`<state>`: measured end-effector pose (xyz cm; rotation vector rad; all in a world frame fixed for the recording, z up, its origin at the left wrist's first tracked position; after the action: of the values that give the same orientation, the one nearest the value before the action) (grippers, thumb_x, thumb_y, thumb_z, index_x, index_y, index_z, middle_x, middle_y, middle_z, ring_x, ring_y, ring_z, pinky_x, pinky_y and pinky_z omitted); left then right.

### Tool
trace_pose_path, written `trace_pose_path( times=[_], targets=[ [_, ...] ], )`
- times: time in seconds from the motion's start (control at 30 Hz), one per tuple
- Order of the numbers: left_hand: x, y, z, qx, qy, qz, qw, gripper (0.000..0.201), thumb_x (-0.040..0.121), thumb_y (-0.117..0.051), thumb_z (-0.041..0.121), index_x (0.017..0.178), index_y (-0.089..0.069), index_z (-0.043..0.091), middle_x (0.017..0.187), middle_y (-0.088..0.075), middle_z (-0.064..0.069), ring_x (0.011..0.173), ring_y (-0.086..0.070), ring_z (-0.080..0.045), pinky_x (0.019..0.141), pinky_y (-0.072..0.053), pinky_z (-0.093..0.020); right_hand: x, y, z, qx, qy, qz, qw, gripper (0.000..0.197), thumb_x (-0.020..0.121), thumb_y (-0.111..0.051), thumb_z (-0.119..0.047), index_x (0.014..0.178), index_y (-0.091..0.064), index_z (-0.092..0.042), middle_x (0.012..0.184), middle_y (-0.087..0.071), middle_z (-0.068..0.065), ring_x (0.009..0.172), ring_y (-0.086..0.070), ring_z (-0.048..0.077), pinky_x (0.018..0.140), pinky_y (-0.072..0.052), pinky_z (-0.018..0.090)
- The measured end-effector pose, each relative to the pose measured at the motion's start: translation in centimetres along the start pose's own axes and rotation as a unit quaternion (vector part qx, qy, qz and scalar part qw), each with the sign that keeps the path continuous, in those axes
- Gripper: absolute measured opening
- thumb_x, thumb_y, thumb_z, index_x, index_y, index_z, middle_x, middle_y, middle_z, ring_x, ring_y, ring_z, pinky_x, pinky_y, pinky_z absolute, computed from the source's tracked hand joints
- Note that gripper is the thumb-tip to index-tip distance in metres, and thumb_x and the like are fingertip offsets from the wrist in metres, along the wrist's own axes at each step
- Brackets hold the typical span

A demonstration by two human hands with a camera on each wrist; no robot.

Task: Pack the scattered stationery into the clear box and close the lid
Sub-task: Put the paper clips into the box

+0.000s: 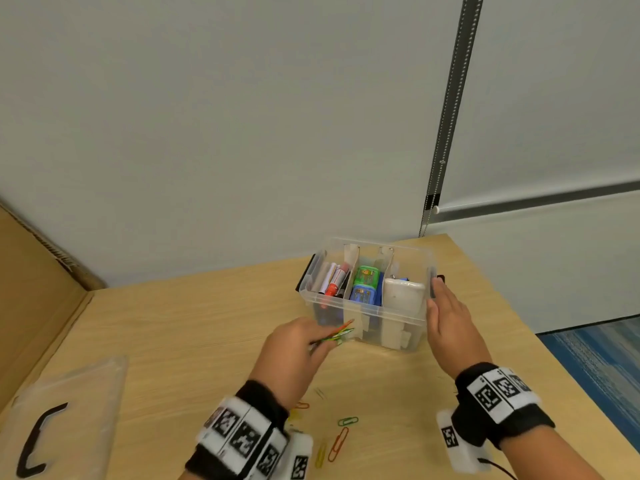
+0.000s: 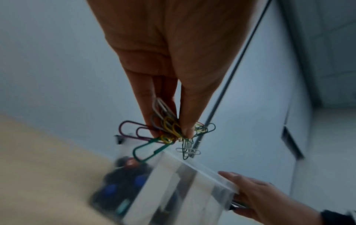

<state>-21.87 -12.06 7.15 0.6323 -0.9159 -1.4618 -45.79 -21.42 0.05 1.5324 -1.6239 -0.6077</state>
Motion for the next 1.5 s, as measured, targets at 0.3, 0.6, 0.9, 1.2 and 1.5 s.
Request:
trace_pose_path(
  times=[0.3,0.6,0.9,1.2,1.5],
  targets=[
    [11.5,-6.5,9.8,0.162,-0.055,-0.093,0.981,0.023,0.093,-0.050,0.016,0.098,-0.072,0.012,0.089,-0.069,-0.009,0.081,-0.064,-0.026,0.082,-0.054,-0.040,-0.1,-0.2,0.1,0.014,-0.004,0.007,1.000,0.053,0.101,-0.023,-0.029,0.151,-0.022,-0.012,0.156,-0.025,0.004,0.140,-0.030,0.021,0.111,-0.028,0.031],
    [15.8,-10.7,9.5,0.243,0.018,-0.259,0.935,0.020,0.094,-0.051,0.008,0.104,-0.063,-0.002,0.116,-0.064,-0.018,0.105,-0.061,-0.032,0.089,-0.048,-0.035,-0.2,-0.2,0.0,0.011,0.005,0.021,1.000,0.060,0.097,-0.014,-0.038,0.150,-0.023,-0.013,0.156,-0.025,0.003,0.141,-0.028,0.018,0.113,-0.025,0.030],
    [16.0,-8.0,8.9,0.156,-0.004,-0.241,0.958,0.026,0.092,-0.055,0.014,0.113,-0.068,0.005,0.115,-0.069,-0.009,0.106,-0.063,-0.024,0.096,-0.049,-0.035,-0.2,0.0,-0.2,0.025,0.001,-0.002,1.000,0.052,0.102,-0.020,-0.031,0.151,-0.019,-0.016,0.158,-0.022,0.001,0.141,-0.027,0.018,0.111,-0.025,0.027],
    [8.6,1.0,5.0,0.024,-0.034,-0.035,0.999,0.028,0.095,-0.050,0.022,0.117,-0.065,0.027,0.116,-0.067,0.011,0.098,-0.062,-0.008,0.090,-0.049,-0.026,-0.1,2.2,-0.2,0.024,-0.008,-0.086,0.996,0.049,0.101,-0.032,-0.024,0.149,-0.025,-0.015,0.155,-0.026,0.004,0.141,-0.027,0.022,0.116,-0.024,0.035],
    [-0.1,-1.3,-8.8,0.039,0.087,-0.051,0.994,0.027,0.094,-0.049,0.023,0.117,-0.062,0.027,0.117,-0.064,0.008,0.100,-0.059,-0.007,0.091,-0.049,-0.028,-5.9,0.1,4.0,-0.156,-0.141,-0.202,0.956,0.023,0.092,-0.045,-0.017,0.115,-0.049,-0.013,0.118,-0.049,0.007,0.101,-0.055,0.025,0.084,-0.047,0.035]
  ],
)
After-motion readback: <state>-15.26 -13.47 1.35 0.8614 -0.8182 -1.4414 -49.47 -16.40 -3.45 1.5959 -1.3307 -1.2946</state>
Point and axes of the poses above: each hand's wrist, its own x-axis towards the middle knuckle, its own y-axis out of the back of the hand, z = x × y, the point moved 7 cm from there along x, towards the middle knuckle
